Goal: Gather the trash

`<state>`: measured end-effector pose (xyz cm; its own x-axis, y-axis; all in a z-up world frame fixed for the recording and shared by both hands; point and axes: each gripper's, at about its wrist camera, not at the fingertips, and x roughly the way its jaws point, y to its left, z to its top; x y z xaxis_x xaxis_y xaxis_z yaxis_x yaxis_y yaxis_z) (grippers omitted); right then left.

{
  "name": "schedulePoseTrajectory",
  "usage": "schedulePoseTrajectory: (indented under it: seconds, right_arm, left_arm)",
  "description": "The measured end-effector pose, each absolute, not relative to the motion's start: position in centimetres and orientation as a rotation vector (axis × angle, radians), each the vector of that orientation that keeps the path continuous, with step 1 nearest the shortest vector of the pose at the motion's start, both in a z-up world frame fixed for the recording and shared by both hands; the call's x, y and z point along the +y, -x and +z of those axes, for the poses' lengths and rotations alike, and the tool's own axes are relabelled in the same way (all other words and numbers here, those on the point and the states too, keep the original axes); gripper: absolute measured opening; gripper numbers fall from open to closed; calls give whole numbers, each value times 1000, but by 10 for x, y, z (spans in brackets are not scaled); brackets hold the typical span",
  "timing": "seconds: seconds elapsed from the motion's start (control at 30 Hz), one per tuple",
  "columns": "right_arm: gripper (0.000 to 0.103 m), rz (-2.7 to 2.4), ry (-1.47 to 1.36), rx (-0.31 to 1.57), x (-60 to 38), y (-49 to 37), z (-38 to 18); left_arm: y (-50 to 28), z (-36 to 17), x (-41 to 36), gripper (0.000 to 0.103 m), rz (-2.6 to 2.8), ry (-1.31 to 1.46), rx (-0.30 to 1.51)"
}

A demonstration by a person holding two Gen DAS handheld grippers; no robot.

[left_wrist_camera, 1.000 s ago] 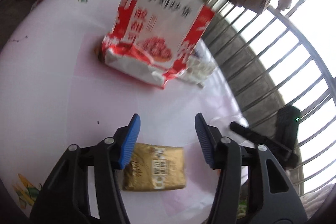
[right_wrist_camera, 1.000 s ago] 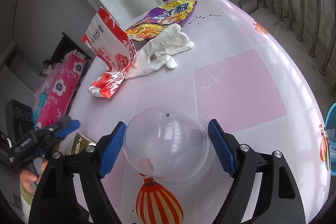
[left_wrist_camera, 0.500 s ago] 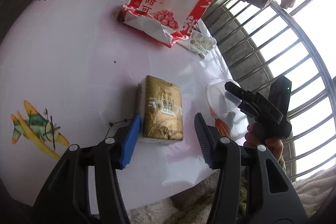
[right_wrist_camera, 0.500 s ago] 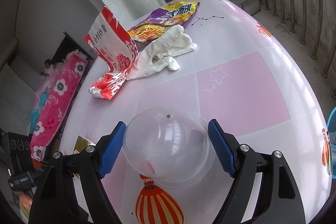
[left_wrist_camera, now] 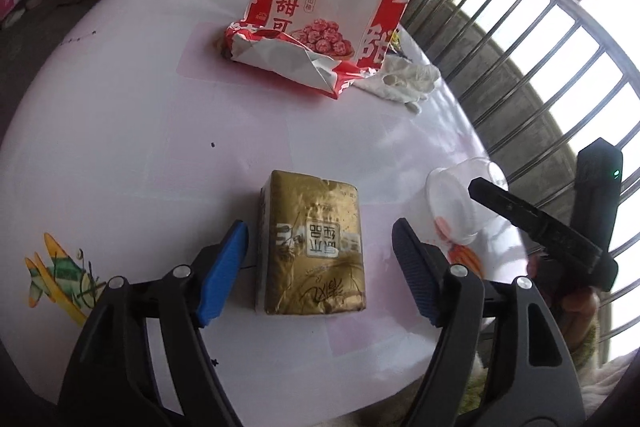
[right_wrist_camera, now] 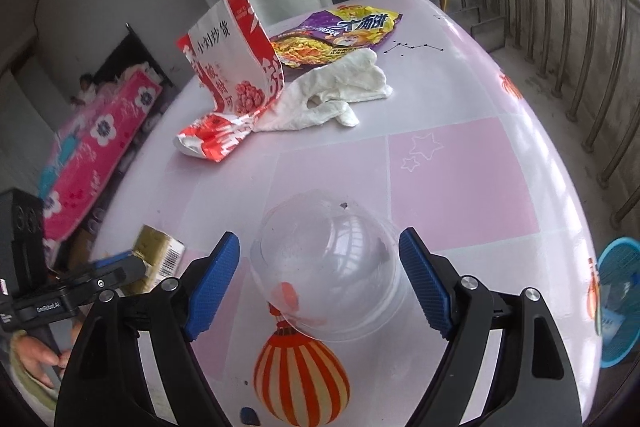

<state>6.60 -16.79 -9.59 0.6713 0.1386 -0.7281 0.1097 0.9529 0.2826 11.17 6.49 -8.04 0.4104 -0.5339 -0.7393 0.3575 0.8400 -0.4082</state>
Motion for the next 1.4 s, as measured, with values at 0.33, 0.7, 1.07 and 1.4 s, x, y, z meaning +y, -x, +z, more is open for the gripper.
schedulePoseTrajectory:
  seconds: [0.33,0.7,1.07,1.4]
  right_arm:
    - [71,-1,-257,854,-165,-67,-97]
    - [71,-14,-263,862,-170,-63,-92]
    - [78,-25,-261,877,-173,-57,-94]
    - [78,-16,-251,896,-171,-60,-101]
  left_arm:
    - [-110,-85,52,70,-529,115,988]
    - [-101,-82,48,70,-564,160,1015]
    - [-99,-81,46,70,-549,142,1008]
    - [-98,-84,44,61,-510,104,1003]
